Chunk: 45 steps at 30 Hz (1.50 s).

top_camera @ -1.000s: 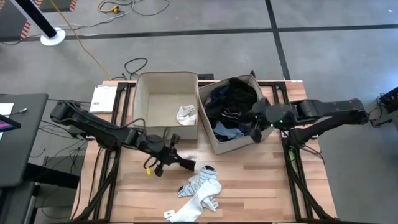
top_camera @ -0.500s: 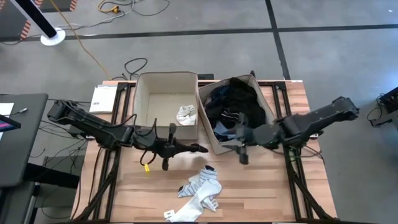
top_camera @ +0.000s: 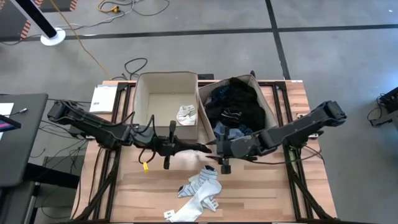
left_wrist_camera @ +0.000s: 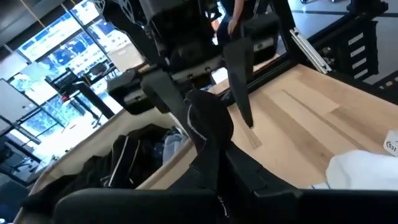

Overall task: Sort clothes
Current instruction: Put the black sock into the right laundry organizer

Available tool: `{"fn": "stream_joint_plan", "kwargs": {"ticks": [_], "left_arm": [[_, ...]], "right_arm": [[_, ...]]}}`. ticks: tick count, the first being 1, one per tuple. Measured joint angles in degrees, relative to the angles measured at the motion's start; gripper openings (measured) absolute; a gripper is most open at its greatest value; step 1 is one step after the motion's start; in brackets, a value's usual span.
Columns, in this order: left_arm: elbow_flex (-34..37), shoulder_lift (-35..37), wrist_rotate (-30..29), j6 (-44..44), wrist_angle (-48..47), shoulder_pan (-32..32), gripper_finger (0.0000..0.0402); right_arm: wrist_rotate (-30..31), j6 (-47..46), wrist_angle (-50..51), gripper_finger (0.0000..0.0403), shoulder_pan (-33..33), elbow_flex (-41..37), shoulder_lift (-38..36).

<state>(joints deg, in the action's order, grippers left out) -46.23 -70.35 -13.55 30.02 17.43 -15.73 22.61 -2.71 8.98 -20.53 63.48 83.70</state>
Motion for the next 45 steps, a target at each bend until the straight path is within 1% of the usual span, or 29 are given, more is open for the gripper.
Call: {"fn": "stream_joint_plan", "kwargs": {"ticks": [3,9,12,14,16,18,20,22,23,24,30,32,34,39,45], "left_arm": [[-0.16,0.0,1.38,-0.07,0.12,0.02,0.0001],[-0.16,0.0,1.58,-0.45,-0.03,0.0,0.0001],[-0.16,0.0,1.58,-0.59,-0.05,0.02,0.0001],[-0.16,0.0,1.59,-0.61,-0.05,0.02,0.0001],[-0.16,0.0,1.73,-0.64,-0.05,0.02,0.0001],[-0.16,0.0,1.88,-0.66,-0.03,0.02,0.0001],[-0.16,0.0,1.95,-0.67,0.0,0.02,0.0001],[-0.16,0.0,1.97,-0.67,0.0,0.02,0.0001],[-0.16,0.0,1.97,-0.68,0.0,0.02,0.0001],[-0.16,0.0,1.97,-0.68,0.0,0.02,0.0001],[-0.16,0.0,2.02,-1.25,0.05,0.02,0.0007],[-0.16,0.0,2.02,-1.36,0.07,0.01,0.002],[-0.16,0.0,1.99,-1.36,0.15,-0.1,0.0042],[-0.16,0.11,2.0,-1.33,0.19,-0.24,0.0117],[-0.14,2.35,0.85,-1.91,-0.76,-0.68,0.02]], "right_arm": [[0.04,0.37,-2.37,0.024,0.49,0.0,1.42],[0.17,-0.22,-3.9,0.0239,1.61,0.0,1.9],[0.17,-0.07,-4.88,0.0229,1.51,0.0,1.9],[0.2,0.2,-5.65,0.0215,1.41,0.0,1.84],[0.19,0.15,-5.53,0.0194,1.39,0.0,1.84],[0.05,0.17,-5.04,0.0159,1.39,0.0,1.92],[0.04,0.17,-5.09,0.0106,1.41,0.0,1.92],[0.04,0.49,-5.16,0.0043,1.46,0.0,1.92],[0.02,1.22,-5.12,0.0022,1.44,0.0,1.92],[0.0,1.58,-5.12,0.0015,1.43,0.0,1.92],[-0.17,1.71,-5.26,0.0004,1.44,0.0,1.92],[-0.15,2.05,-5.47,0.0003,1.44,0.0,1.83],[-0.13,2.84,-6.14,0.0002,1.44,0.0,1.75],[0.39,5.25,-6.19,0.0001,1.32,1.36,1.39],[5.58,9.36,-2.83,0.0,-0.18,4.85,-0.06]]}}
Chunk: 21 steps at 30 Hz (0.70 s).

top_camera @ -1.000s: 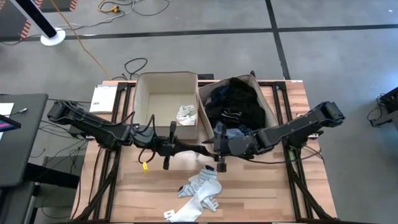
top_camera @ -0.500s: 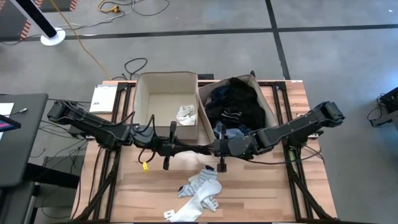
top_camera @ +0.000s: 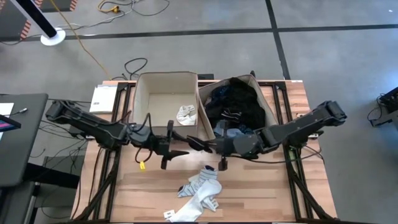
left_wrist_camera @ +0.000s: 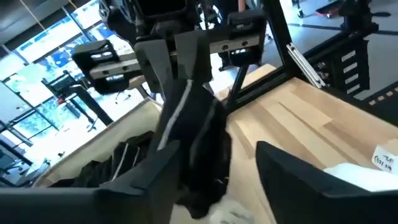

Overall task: Sort clothes
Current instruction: Put the black sock into the right laundry organizer

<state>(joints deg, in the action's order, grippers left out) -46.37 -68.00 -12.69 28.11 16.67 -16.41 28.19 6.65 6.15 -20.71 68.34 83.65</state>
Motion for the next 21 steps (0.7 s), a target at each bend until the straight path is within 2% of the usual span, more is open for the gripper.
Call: {"fn": "stream_joint_plan", "kwargs": {"ticks": [5,12,15,19,21], "left_arm": [[0.0,3.77,-0.97,-0.91,-2.23,-0.45,0.0238],[0.0,6.78,0.03,-5.82,-11.7,-0.45,0.0244],[0.0,6.16,7.33,-9.04,-16.96,-0.45,0.0245],[0.04,3.41,18.69,-12.51,-19.25,-0.86,0.0245],[0.02,1.79,20.95,-13.1,-18.97,-1.46,0.0245]], "right_arm": [[5.93,1.39,4.12,0.0,-1.59,1.44,-2.96],[16.13,2.29,8.98,0.0,-3.37,1.88,-9.11],[18.23,1.34,11.46,0.0,-3.03,1.88,-11.8],[18.62,-3.15,18.63,0.0,-0.9,1.88,-15.35],[18.66,-6.79,23.46,0.0,0.62,1.88,-16.82]]}}
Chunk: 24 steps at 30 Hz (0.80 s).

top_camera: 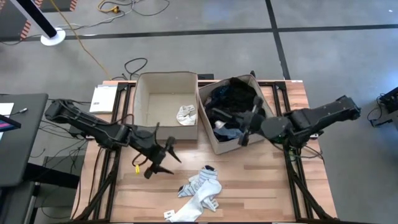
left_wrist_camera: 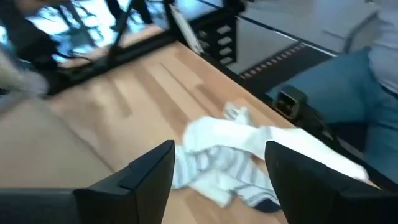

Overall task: Sort clothes
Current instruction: Put the black sock into the right laundry organizer

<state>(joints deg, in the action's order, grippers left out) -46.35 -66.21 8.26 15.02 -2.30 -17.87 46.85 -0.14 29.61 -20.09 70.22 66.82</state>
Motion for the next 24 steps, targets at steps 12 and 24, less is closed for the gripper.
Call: {"fn": "stream_joint_plan", "kwargs": {"ticks": [12,24], "left_arm": [[0.0,-12.31,8.24,0.79,5.65,-1.51,0.0245],[0.0,-16.38,9.61,-0.02,9.49,-1.4,0.0245]], "right_arm": [[-0.3,-21.37,25.15,0.0,5.85,-0.02,-3.14],[-7.19,-36.42,44.18,0.0,12.08,-0.69,-2.43]]}}
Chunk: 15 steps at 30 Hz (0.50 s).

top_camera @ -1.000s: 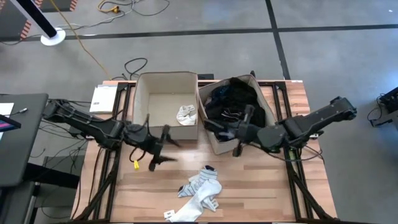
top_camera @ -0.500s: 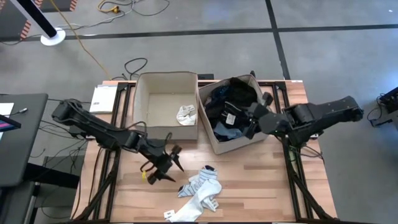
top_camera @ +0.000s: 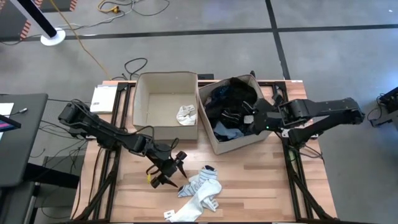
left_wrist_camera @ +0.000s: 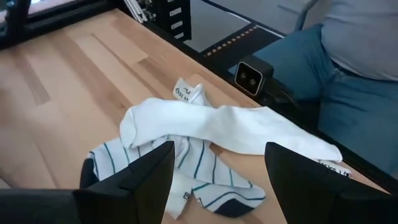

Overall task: Sort clothes
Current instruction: Put the black sock into the right laundry organizer

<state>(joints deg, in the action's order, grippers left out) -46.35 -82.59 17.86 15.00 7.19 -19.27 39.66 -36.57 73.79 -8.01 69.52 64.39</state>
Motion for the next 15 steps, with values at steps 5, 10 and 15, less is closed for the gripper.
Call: {"fn": "stream_joint_plan", "kwargs": {"ticks": [5,10,15], "left_arm": [[-0.02,0.02,-1.3,-1.03,-1.51,0.0,0.0245],[-0.02,0.57,-8.93,-2.4,-5.55,0.0,0.0245],[-0.02,3.3,-16.6,-4.33,-12.63,0.02,0.0245]], "right_arm": [[-6.59,-1.17,0.58,0.0,4.14,-3.38,0.1],[-10.12,-1.15,0.54,0.0005,8.15,-7.43,0.1],[-12.64,-1.11,0.43,0.0029,10.68,-9.17,0.09]]}}
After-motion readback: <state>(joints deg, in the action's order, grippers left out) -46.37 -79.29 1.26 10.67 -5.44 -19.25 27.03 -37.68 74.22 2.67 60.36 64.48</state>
